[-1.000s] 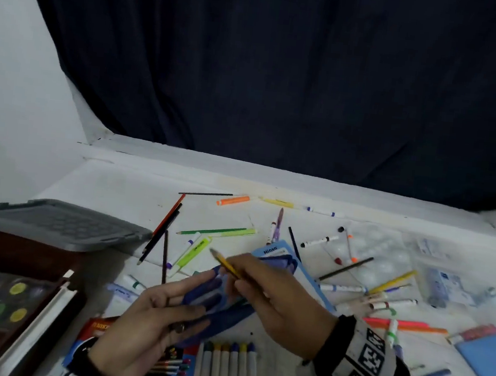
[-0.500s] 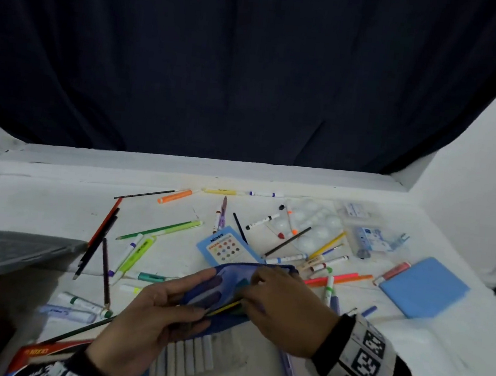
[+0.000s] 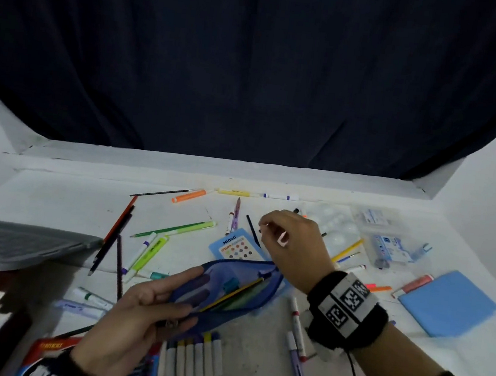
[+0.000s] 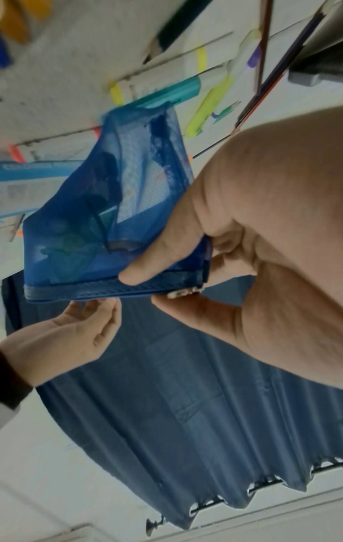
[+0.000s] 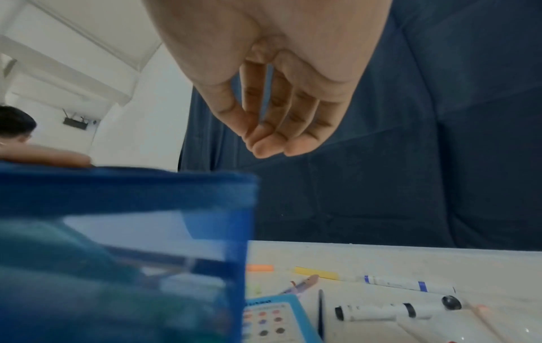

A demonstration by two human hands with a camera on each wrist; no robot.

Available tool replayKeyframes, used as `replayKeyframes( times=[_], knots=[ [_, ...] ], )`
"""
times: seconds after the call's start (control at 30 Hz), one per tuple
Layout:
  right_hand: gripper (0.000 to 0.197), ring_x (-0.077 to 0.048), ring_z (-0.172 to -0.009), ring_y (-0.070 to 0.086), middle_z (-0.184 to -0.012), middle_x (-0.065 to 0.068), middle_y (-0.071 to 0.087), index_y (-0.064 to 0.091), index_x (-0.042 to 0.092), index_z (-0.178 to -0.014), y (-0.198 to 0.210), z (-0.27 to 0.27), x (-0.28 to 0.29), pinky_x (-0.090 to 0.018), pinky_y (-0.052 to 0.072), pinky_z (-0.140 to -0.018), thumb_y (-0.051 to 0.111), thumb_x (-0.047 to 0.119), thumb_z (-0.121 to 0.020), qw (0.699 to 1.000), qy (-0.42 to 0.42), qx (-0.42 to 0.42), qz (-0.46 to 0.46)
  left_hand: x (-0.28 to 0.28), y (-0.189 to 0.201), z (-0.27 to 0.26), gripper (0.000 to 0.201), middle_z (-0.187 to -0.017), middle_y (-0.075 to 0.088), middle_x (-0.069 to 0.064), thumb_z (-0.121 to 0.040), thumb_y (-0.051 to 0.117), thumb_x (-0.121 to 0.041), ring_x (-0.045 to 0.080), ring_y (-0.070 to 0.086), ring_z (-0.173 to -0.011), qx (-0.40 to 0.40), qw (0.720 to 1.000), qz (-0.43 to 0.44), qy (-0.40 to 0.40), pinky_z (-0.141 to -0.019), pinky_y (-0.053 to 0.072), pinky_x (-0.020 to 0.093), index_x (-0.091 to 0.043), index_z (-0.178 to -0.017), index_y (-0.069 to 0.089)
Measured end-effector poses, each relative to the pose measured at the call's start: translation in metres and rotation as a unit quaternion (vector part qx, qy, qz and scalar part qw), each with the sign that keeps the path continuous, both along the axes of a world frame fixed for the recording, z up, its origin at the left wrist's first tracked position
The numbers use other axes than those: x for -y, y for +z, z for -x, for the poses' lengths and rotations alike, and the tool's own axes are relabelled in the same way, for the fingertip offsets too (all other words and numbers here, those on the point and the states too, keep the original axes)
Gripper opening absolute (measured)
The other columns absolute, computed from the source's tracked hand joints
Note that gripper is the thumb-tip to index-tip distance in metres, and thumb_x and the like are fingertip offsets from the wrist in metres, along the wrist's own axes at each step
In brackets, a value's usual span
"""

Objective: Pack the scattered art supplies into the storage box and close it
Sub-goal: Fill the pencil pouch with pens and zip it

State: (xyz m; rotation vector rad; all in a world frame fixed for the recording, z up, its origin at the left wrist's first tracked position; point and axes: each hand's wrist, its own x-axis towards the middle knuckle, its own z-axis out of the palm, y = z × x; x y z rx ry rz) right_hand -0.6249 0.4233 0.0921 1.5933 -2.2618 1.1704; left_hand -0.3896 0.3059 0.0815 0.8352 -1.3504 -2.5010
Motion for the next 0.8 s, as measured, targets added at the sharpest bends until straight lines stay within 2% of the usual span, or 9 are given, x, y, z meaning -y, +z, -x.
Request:
replayKeyframes(
  times=[0.1,0.17,0.27,0.37,0.47,0.57,0.63,0.7,0.8],
  knots=[
    [0.009,-0.017,-0.068,0.055,-0.075,0.000,0.062,0.066,0.014,-0.084,-0.012,0.030,0.031,-0.034,0.050,-0.065,0.060,0.008,-0.085,0.999,0.006,-0.027,-0.035,0.013,0.005,-0.011,0.054,-0.126,0.070,0.002,-0.080,0.057,0.011,0.020,0.066,-0.117,-0.014,1.000,0.011,0.023,-0.083,0.060,0.030,-0.014,-0.127,0.067],
    [0.010,-0.022,-0.074,0.056,-0.079,-0.003,0.062,0.066,0.011,-0.083,-0.025,0.049,0.053,-0.038,0.049,-0.069,0.057,0.009,-0.087,0.993,0.010,-0.045,-0.109,0.021,0.006,-0.018,0.054,-0.127,0.069,0.002,-0.080,0.056,0.012,0.020,0.066,-0.117,-0.022,0.999,0.014,0.046,-0.084,0.059,0.031,-0.014,-0.126,0.068],
    [0.021,-0.028,-0.098,0.057,-0.103,-0.009,0.065,0.068,0.010,-0.100,-0.049,0.072,0.084,-0.038,0.046,-0.084,0.048,0.011,-0.095,0.973,0.034,-0.068,-0.220,0.030,0.004,-0.025,0.055,-0.129,0.068,0.001,-0.073,0.068,0.009,0.020,0.065,-0.119,-0.029,0.997,0.012,0.077,-0.082,0.060,0.030,-0.018,-0.121,0.073],
    [0.031,-0.028,-0.115,0.052,-0.125,-0.008,0.059,0.064,0.013,-0.119,-0.068,0.080,0.111,-0.041,0.044,-0.097,0.039,0.009,-0.100,0.937,0.063,-0.080,-0.333,0.037,0.001,-0.030,0.062,-0.130,0.068,0.001,-0.063,0.077,0.008,0.019,0.065,-0.119,-0.031,0.995,0.014,0.092,-0.078,0.059,0.028,-0.023,-0.117,0.074],
    [0.030,-0.029,-0.112,0.058,-0.122,-0.011,0.062,0.064,0.010,-0.116,-0.081,0.082,0.130,-0.042,0.049,-0.094,0.046,0.002,-0.094,0.912,0.083,-0.107,-0.386,0.043,-0.001,-0.034,0.053,-0.128,0.069,0.001,-0.075,0.062,0.011,0.018,0.066,-0.116,-0.024,0.994,0.004,0.108,-0.077,0.060,0.029,-0.022,-0.113,0.076],
    [0.027,-0.026,-0.107,0.059,-0.114,-0.005,0.061,0.062,0.010,-0.110,-0.087,0.086,0.140,-0.037,0.048,-0.092,0.050,-0.002,-0.089,0.909,0.089,-0.106,-0.393,0.048,-0.004,-0.038,0.060,-0.128,0.069,0.001,-0.065,0.073,0.012,0.017,0.066,-0.117,-0.026,0.993,-0.004,0.119,-0.078,0.060,0.028,-0.023,-0.113,0.076],
    [0.021,-0.024,-0.103,0.058,-0.106,-0.002,0.058,0.061,0.013,-0.099,-0.086,0.090,0.144,-0.033,0.046,-0.087,0.054,-0.003,-0.087,0.911,0.093,-0.099,-0.388,0.050,-0.005,-0.041,0.065,-0.129,0.068,0.002,-0.054,0.080,0.000,0.015,0.065,-0.117,-0.031,0.990,-0.002,0.137,-0.079,0.059,0.028,-0.023,-0.115,0.075],
    [0.026,-0.023,-0.104,0.057,-0.113,-0.003,0.054,0.062,0.014,-0.099,-0.087,0.093,0.149,-0.034,0.047,-0.086,0.058,-0.006,-0.082,0.904,0.095,-0.130,-0.395,0.051,-0.006,-0.042,0.069,-0.129,0.068,0.003,-0.049,0.081,-0.005,0.015,0.065,-0.117,-0.032,0.987,0.001,0.157,-0.077,0.059,0.027,-0.021,-0.115,0.075],
    [0.035,-0.025,-0.113,0.048,-0.125,-0.003,0.047,0.060,0.016,-0.113,-0.088,0.091,0.150,-0.038,0.047,-0.086,0.056,-0.004,-0.084,0.889,0.083,-0.180,-0.412,0.053,-0.003,-0.044,0.065,-0.129,0.068,0.003,-0.055,0.079,0.004,0.017,0.066,-0.117,-0.038,0.984,-0.001,0.174,-0.077,0.060,0.028,-0.020,-0.115,0.075]
  ],
)
